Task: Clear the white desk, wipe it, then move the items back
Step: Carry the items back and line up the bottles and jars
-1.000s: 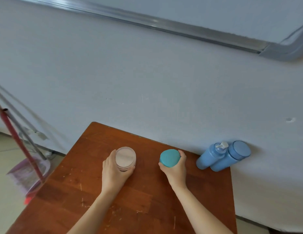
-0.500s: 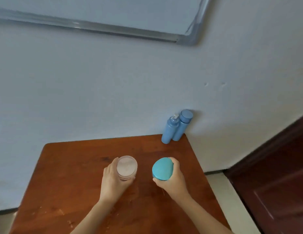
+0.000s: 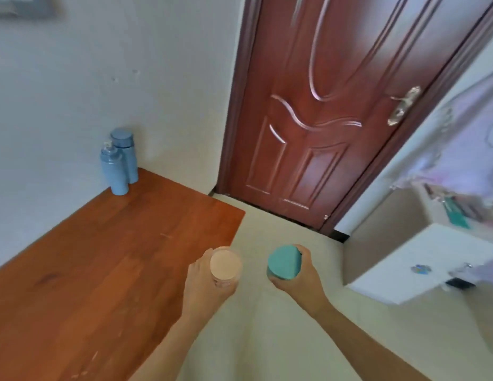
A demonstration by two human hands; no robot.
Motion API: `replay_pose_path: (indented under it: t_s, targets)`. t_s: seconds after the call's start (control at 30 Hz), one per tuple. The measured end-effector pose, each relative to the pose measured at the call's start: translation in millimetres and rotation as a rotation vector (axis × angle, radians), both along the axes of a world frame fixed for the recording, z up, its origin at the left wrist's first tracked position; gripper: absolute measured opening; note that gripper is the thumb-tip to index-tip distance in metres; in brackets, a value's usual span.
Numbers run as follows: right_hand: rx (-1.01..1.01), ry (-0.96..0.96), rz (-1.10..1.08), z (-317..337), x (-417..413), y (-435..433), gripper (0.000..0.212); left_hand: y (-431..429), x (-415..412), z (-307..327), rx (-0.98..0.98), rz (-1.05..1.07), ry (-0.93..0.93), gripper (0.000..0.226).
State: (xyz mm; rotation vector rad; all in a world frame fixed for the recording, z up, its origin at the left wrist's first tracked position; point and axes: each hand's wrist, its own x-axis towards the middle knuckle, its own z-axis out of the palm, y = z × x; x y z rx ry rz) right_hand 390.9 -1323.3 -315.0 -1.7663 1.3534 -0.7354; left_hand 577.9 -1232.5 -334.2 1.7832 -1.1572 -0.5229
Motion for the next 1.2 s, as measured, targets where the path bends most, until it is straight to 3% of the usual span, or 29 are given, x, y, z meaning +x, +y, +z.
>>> replay_pose_path:
  t_s: [0.17,0.3,0.53,0.83,1.2]
  targets:
    - [-0.041,-0.013,-0.271,7.8,-112.8,46.3,0.080,-7.1,-98.9,7.5,-0.053,-0.253,0.002,0.061]
    - [-0.025,-0.025,-0.499,6.4,-219.9,101.7,0.078,2.4,-194.5,2.7,0.017,-0.474,0.008,0.068]
    - [0.051,-0.005,-0.760,-12.2,-392.6,211.4,0.078,71.9,-367.8,-14.5,0.046,-0.563,-0.012,0.066]
    - [0.060,0.110,-0.778,-23.1,-521.8,289.8,0.085,101.4,-504.0,-18.0,0.075,-0.719,-0.068,0.063]
    - [0.166,0.261,-0.756,-24.4,-625.8,217.0,0.078,0.3,-607.7,-28.0,0.062,-0.762,-0.038,0.058]
